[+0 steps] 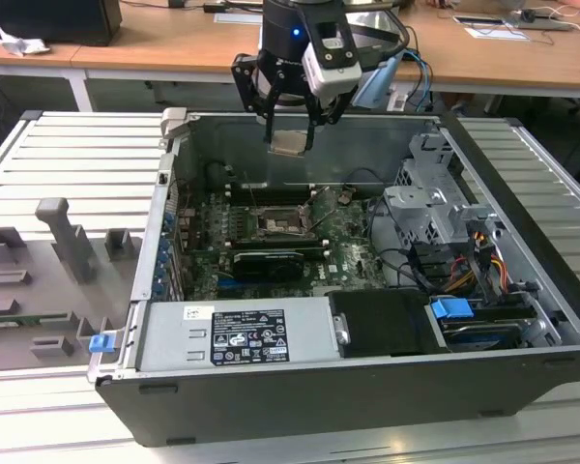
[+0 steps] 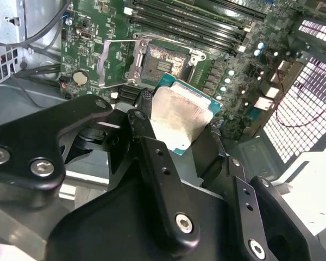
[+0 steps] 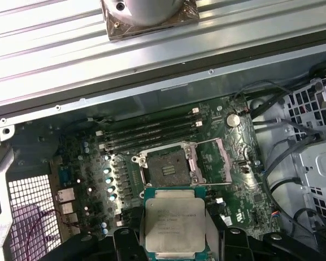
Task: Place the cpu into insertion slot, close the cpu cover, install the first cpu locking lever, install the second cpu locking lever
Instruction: 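Place the cpu into insertion slot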
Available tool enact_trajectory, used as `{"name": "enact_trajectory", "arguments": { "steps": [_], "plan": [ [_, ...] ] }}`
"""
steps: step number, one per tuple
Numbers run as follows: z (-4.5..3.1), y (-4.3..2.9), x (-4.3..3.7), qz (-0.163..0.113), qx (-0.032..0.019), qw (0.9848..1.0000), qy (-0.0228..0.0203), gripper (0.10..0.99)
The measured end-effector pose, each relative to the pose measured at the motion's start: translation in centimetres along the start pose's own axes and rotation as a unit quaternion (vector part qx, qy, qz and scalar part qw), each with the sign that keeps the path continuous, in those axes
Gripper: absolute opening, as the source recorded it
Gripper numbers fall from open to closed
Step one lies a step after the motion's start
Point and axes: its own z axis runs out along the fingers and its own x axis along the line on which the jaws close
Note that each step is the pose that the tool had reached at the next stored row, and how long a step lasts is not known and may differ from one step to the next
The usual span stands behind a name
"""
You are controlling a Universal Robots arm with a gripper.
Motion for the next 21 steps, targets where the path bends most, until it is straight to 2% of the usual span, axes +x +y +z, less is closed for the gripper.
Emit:
{"name": "enact_trajectory", "arguments": {
  "steps": [14,21],
  "plan": [
    [0.08,-0.01,0.0,0.03,-0.0006,0.9996,-0.0026,0.537],
    [0.11,-0.01,0.0,0.049,-0.001,0.9988,-0.0044,0.537]
  ]
}}
